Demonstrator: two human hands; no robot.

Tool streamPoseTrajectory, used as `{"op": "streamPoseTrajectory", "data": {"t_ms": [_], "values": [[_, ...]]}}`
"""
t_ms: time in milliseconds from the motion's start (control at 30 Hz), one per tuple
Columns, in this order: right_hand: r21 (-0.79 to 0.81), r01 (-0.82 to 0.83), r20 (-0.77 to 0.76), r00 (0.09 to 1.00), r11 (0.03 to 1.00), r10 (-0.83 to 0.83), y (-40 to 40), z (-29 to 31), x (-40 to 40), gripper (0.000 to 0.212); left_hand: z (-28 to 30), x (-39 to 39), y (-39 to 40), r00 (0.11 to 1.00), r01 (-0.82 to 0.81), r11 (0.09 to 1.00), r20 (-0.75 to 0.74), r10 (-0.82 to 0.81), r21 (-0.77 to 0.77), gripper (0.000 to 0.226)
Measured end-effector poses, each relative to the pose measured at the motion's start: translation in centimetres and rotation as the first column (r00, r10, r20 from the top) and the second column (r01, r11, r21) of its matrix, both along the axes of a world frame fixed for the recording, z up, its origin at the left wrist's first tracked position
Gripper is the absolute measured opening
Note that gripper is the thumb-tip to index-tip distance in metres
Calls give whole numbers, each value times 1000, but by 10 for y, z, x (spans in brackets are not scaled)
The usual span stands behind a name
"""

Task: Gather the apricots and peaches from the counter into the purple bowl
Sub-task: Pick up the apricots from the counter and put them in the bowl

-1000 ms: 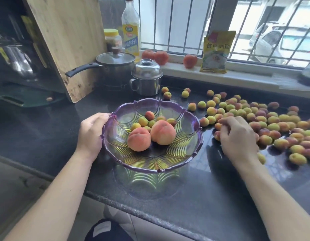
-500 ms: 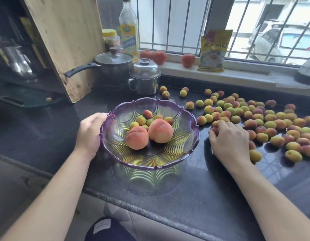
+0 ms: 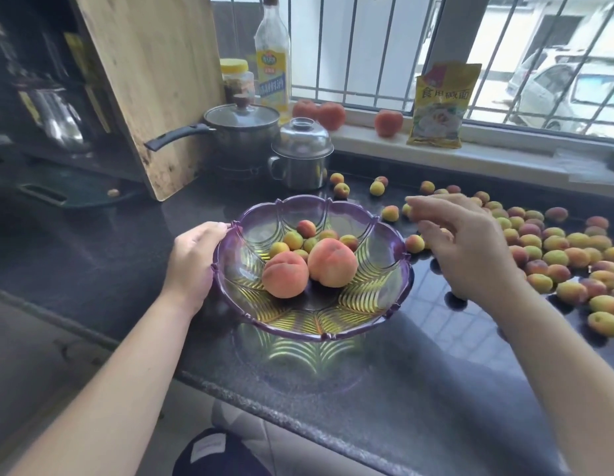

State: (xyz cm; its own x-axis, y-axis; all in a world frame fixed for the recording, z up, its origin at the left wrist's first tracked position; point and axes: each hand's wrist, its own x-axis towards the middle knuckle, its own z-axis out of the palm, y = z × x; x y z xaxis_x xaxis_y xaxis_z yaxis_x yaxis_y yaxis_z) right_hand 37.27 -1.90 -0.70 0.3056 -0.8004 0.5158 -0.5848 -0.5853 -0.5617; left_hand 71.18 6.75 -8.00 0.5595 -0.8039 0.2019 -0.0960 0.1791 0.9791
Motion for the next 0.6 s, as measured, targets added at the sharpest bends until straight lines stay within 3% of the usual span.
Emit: {"op": "streamPoseTrajectory", "data": {"t_ms": [100,200,267,367,600], "values": [[19,-191,-287,939,981,189,0,21,25,37,0,0,-1,1000,-1,1000,11,1,11,34],[29,-186,-681,716,982,155,-8,26,50,29,0,0,0,1000,2,1000,1,-2,5,28],[-14,-186,-823,560,982,95,-11,23,61,19,0,0,-1,1000,6,1000,-9,-6,-6,27],[18,-164,-866,491,986,97,-13,20,69,16,0,0,-1,1000,5,1000,-4,-5,1,27],[34,-179,-881,459,983,114,-12,21,76,4,0,0,-1,1000,14,1000,1,-14,0,28]]}}
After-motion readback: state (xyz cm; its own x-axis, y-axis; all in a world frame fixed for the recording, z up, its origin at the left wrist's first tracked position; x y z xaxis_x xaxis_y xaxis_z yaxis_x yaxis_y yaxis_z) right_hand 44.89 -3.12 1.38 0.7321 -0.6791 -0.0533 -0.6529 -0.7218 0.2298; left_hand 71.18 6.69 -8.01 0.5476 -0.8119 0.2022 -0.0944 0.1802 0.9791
